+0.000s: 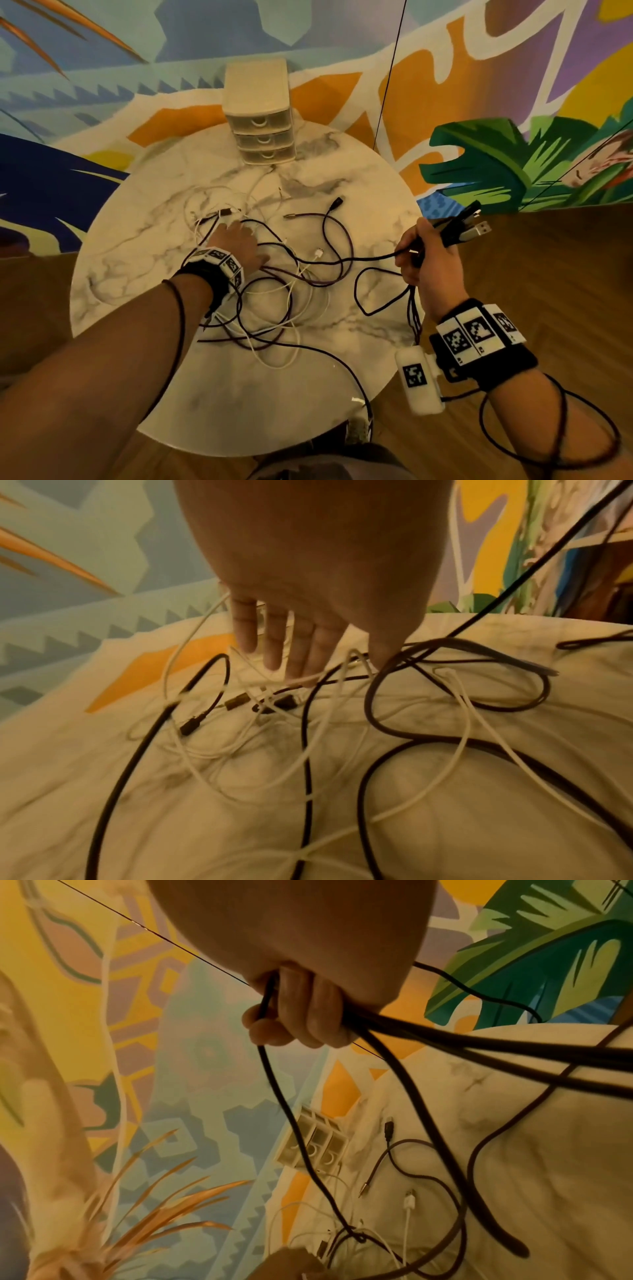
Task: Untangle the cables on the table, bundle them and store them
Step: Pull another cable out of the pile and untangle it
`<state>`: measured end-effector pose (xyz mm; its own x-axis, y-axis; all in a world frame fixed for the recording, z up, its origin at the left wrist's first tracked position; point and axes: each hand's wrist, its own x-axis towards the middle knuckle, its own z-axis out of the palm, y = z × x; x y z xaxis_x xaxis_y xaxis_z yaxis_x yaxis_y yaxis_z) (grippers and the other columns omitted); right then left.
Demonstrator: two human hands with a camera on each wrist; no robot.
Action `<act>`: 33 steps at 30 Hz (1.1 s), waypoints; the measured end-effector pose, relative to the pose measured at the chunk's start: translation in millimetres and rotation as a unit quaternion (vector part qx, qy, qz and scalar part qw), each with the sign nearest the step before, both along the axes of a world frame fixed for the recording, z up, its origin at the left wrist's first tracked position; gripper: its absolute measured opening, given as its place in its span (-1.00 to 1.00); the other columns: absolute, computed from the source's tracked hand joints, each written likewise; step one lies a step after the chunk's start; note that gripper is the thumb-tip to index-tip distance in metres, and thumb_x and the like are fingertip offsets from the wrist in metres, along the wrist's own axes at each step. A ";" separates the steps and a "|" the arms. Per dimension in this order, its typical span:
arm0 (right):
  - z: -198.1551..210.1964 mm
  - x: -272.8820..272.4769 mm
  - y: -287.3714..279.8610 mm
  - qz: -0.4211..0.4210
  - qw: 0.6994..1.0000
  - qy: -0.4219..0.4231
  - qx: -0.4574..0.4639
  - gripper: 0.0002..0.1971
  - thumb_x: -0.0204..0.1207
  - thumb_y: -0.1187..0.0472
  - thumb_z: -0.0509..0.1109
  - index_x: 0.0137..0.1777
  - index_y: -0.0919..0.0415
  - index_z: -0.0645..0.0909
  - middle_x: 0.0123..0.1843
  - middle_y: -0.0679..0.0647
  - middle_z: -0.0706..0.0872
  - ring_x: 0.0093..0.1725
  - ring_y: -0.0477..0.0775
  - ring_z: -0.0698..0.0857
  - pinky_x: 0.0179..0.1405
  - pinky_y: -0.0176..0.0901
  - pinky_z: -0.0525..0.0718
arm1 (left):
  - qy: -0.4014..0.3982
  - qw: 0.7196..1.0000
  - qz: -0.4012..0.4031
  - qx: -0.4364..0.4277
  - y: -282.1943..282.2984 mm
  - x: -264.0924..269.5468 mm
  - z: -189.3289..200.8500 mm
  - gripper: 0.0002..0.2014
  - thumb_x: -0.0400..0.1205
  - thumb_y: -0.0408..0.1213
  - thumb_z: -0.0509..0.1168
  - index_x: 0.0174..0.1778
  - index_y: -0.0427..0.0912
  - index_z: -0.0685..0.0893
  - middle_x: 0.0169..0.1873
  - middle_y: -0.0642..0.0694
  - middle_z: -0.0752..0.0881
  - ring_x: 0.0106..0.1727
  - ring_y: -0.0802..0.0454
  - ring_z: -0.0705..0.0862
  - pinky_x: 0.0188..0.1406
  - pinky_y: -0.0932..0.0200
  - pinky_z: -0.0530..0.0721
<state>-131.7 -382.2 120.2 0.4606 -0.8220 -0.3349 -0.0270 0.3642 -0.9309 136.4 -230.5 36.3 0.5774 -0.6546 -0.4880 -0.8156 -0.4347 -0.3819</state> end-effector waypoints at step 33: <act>17.9 -8.1 3.4 0.012 0.986 -0.164 0.032 -0.45 0.71 -0.11 -0.04 0.13 0.24 0.69 -0.56 0.00 0.37 -0.62 -0.10 0.17 -0.62 -0.26 -0.02 | 0.116 0.909 0.050 -0.396 -28.4 -126.6 42.9 -0.62 0.74 0.04 -0.07 0.05 -0.12 0.56 -0.16 -0.16 0.72 -0.12 -0.20 0.69 -0.31 0.09 0.41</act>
